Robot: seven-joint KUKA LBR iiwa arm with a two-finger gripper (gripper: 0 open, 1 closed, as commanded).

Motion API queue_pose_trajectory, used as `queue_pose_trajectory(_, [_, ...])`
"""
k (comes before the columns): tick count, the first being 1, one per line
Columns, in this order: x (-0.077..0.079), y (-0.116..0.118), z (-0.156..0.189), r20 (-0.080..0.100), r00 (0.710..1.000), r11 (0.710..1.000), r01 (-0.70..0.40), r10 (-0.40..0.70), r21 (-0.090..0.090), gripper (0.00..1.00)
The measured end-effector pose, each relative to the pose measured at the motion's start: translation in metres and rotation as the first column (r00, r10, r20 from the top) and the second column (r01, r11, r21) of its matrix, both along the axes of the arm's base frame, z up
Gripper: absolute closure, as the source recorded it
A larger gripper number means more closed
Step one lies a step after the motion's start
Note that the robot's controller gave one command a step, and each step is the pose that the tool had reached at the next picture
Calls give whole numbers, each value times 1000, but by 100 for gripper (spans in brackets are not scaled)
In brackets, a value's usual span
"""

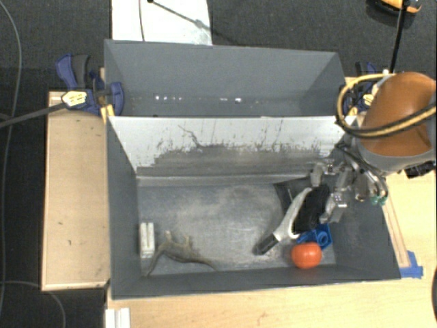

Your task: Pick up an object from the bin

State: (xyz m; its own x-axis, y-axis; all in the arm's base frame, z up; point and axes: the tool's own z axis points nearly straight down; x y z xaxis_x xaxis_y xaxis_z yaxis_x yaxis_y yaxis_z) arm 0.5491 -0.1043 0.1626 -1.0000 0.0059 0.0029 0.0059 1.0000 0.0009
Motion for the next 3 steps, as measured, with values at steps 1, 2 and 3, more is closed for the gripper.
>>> queue_pose_trajectory(1, [1, 1, 4, 7, 1000, 1000, -3, 3, -1, 0])
queue_pose_trajectory(2, [14, 0, -34, 14, 1000, 1000, 10, -10, -2, 0])
queue_pose_trajectory(3, [13, 5, -64, -1, 1000, 1000, 19, -19, -4, 0])
